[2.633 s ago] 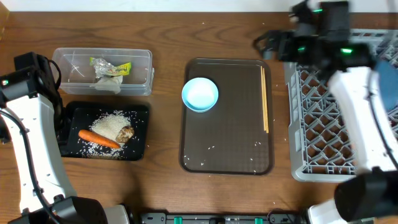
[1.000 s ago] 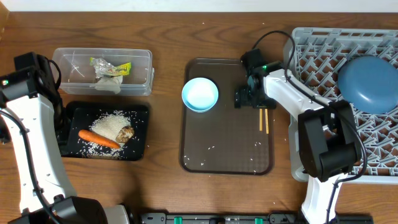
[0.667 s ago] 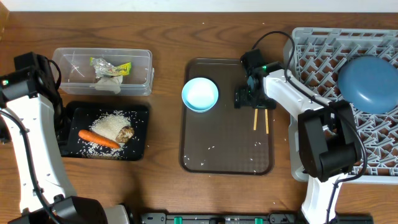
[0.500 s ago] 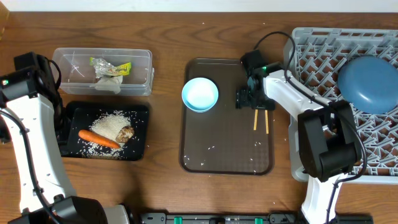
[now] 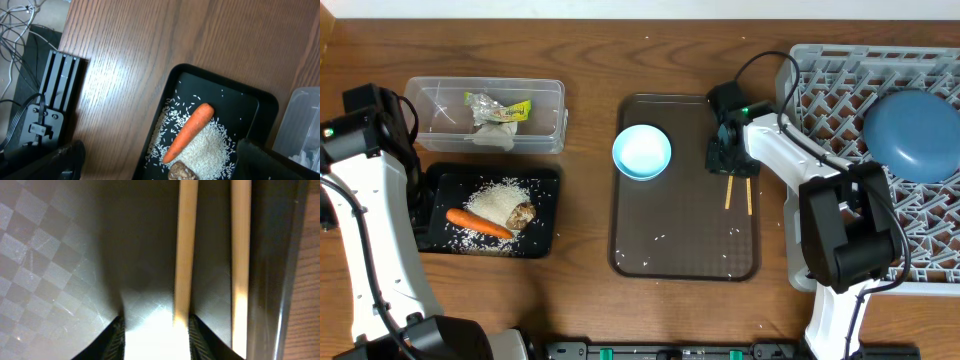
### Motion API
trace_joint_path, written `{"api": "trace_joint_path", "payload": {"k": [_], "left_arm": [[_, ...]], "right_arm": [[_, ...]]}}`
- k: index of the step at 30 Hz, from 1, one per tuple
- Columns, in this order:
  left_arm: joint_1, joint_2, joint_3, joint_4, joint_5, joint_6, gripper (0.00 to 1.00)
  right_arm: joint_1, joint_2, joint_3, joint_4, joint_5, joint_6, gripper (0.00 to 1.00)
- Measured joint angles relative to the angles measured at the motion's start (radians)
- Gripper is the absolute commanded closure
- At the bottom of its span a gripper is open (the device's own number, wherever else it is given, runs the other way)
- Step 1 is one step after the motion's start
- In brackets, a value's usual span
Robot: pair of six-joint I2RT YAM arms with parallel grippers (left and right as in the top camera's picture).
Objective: Sort waste into correct bins and load items into the dishwasher rack
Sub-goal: 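Lower the right gripper onto a wooden chopstick and grasp it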
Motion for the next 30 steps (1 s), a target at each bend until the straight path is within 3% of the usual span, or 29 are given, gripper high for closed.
{"api": "trace_joint_path", "payload": {"k": [5,19,30], "left_arm": [[0.0,0.0,0.0,0.0,0.0,0.0,0.02],[0.0,0.0,0.0,0.0,0.0,0.0,0.02],[0.0,0.0,0.0,0.0,0.0,0.0,0.02]], "right_arm": [[0.0,-0.014,-0.024,0.008,0.01,0.021,0.71],[0.0,-0.029,-0.049,0.018,0.021,0.075,0.98],[0.001,-0.031,-0.049,0.014,0.025,0.093,0.99]]}}
